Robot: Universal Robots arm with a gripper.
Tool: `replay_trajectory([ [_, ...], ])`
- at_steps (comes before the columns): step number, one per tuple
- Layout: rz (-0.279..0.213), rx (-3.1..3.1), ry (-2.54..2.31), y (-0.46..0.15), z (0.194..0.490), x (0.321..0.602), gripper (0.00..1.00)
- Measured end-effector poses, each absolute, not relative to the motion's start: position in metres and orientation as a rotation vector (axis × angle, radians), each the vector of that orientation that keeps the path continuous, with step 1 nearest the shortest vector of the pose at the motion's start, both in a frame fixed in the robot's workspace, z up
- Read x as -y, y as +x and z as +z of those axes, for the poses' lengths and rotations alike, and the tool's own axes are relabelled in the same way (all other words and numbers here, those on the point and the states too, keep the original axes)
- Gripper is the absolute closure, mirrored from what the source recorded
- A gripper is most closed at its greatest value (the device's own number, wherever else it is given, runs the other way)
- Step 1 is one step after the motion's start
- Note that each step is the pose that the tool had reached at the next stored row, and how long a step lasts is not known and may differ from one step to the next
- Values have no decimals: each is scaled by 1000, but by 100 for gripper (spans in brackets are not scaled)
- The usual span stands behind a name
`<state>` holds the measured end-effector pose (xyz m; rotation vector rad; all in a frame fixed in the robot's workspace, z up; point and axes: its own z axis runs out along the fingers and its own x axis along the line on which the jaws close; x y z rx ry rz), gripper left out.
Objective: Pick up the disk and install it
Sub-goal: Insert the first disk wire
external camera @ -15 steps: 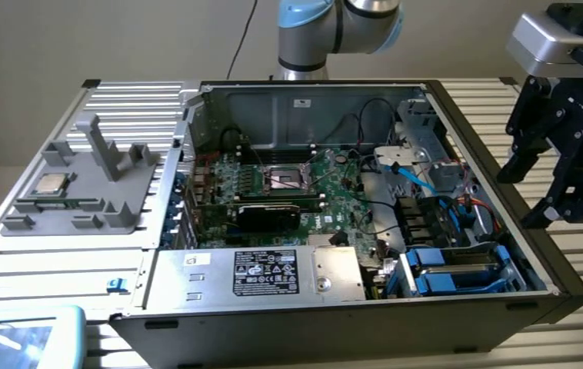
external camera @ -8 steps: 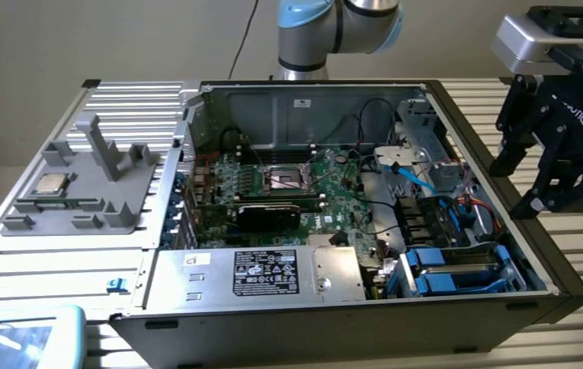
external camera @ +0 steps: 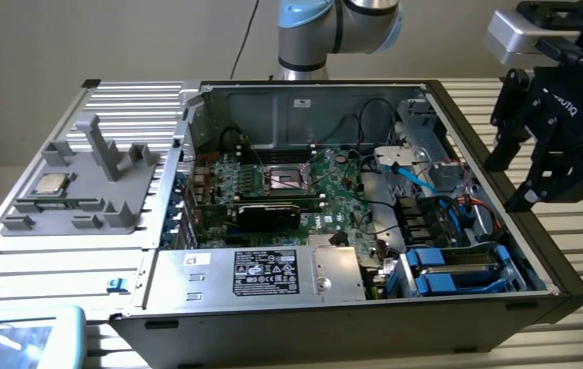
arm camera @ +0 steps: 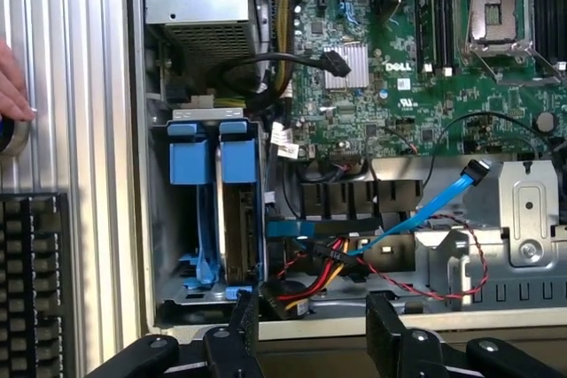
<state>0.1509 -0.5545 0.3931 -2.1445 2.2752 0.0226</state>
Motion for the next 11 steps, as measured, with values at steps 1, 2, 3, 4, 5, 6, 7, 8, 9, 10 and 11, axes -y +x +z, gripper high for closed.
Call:
replay_trajectory([
  [1, 16, -2278, -2147, 151, 393, 553, 40],
  [2, 11, -2281, -2145, 151, 392, 553, 40],
  [3, 5, -2286, -2138, 151, 392, 553, 40],
  [4, -1, -2293, -2127, 151, 391, 553, 40],
  [5, -4, -2299, -2116, 151, 391, 553, 40],
  [6, -8, -2305, -2108, 151, 390, 553, 40],
  [7, -10, -2309, -2101, 151, 389, 553, 40],
  [8, -11, -2312, -2097, 149, 388, 552, 40],
  [9, -11, -2314, -2095, 148, 386, 552, 40],
  [10, -11, -2316, -2092, 146, 384, 552, 40],
  [11, -12, -2317, -2090, 144, 382, 552, 40],
])
